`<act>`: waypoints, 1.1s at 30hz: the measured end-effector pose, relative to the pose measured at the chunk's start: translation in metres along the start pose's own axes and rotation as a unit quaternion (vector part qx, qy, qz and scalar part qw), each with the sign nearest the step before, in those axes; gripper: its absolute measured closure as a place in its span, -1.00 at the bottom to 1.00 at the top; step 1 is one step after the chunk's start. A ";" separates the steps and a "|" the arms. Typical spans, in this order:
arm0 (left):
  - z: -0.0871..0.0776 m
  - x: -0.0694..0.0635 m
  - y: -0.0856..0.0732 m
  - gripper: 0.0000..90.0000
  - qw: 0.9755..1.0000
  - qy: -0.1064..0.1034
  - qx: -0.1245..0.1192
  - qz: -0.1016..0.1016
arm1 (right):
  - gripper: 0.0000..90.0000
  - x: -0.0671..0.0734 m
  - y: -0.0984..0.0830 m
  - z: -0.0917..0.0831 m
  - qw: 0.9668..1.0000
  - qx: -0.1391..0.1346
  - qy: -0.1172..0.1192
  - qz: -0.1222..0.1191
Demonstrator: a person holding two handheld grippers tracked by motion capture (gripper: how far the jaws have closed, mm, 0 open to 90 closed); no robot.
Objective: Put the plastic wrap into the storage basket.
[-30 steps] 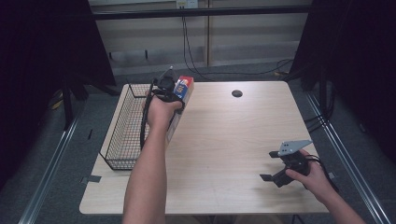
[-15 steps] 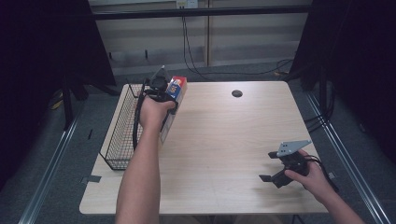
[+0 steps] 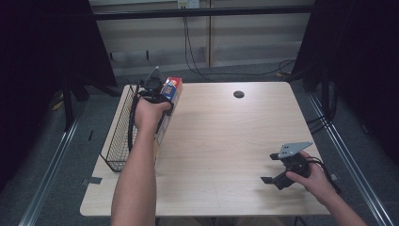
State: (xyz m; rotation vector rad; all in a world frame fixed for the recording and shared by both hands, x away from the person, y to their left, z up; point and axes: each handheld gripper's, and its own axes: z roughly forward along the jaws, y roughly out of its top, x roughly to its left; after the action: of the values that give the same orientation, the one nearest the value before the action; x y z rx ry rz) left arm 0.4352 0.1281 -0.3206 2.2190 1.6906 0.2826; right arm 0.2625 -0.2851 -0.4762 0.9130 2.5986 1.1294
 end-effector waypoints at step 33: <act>-0.012 0.030 -0.012 -0.04 0.999 0.018 0.000 -0.036 | -0.95 0.001 0.000 0.001 1.000 0.001 0.002 0.000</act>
State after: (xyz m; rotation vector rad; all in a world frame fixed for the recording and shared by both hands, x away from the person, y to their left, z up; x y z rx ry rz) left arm 0.4281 0.1612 -0.3156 2.1606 1.7854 0.3059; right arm 0.2625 -0.2840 -0.4767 0.9136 2.6023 1.1300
